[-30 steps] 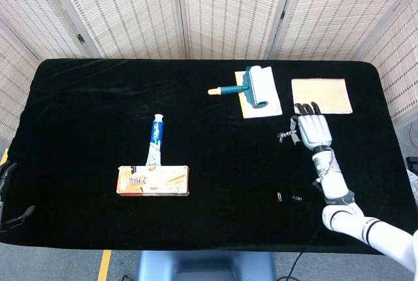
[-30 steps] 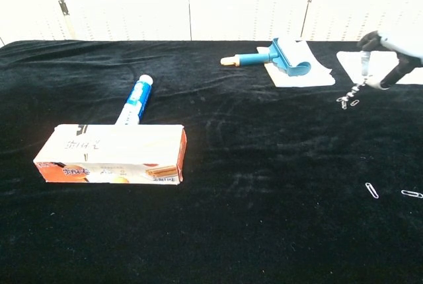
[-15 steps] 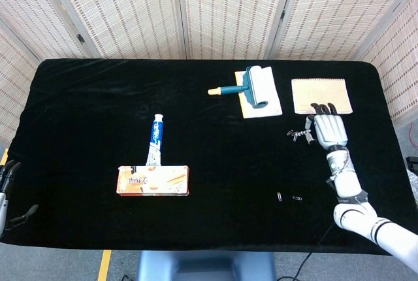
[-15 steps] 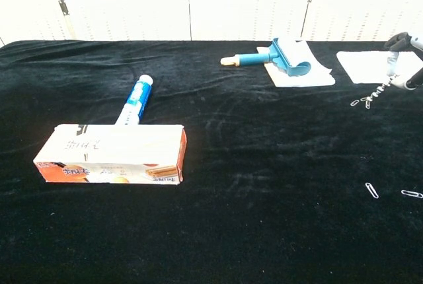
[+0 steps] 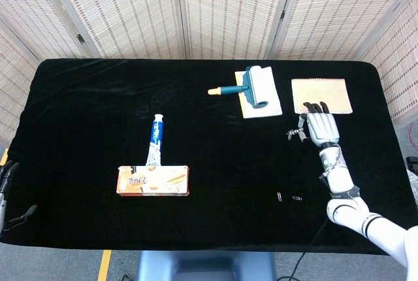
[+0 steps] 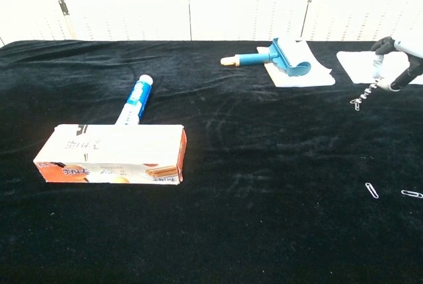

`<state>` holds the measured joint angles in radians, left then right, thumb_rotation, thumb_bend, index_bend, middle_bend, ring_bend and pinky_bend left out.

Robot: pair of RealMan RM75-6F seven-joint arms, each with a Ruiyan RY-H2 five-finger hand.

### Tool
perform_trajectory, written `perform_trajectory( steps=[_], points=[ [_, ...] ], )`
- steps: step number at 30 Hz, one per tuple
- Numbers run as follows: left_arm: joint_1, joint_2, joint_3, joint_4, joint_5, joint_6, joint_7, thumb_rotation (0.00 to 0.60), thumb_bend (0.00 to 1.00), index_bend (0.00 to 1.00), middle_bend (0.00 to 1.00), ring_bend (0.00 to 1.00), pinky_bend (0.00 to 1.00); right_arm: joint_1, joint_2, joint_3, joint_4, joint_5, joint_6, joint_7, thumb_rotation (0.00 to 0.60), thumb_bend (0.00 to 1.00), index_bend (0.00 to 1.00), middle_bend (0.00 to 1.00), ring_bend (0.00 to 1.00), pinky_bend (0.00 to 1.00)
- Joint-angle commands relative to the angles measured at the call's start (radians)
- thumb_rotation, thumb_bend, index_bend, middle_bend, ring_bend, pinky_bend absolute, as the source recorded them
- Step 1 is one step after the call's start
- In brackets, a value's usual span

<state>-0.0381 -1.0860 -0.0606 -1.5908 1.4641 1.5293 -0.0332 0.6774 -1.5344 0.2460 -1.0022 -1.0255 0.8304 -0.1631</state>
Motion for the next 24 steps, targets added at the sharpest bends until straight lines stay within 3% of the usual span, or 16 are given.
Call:
perform_trajectory(
  steps=[1,10,24],
  points=[
    [0.001,0.001,0.0,0.0,0.0,0.001,-0.003,0.6,0.25,0.0,0.07,0.05,0.01,0.004,-0.005,0.001,0.002,0.004,-0.002,-0.008,0.6,0.59,0.9,0.15,0.11,0.0],
    [0.005,0.004,-0.003,0.006,-0.002,0.009,-0.017,0.6,0.25,0.0,0.07,0.05,0.01,-0.013,0.03,0.002,-0.06,-0.019,0.026,0.013,0.6,0.59,0.9,0.15,0.11,0.0],
    [0.002,-0.006,-0.002,0.0,0.002,0.006,0.008,0.6,0.25,0.0,0.07,0.05,0.02,-0.144,0.19,-0.091,-0.37,-0.211,0.24,0.016,0.6,0.59,0.9,0.15,0.11,0.0]
  ],
)
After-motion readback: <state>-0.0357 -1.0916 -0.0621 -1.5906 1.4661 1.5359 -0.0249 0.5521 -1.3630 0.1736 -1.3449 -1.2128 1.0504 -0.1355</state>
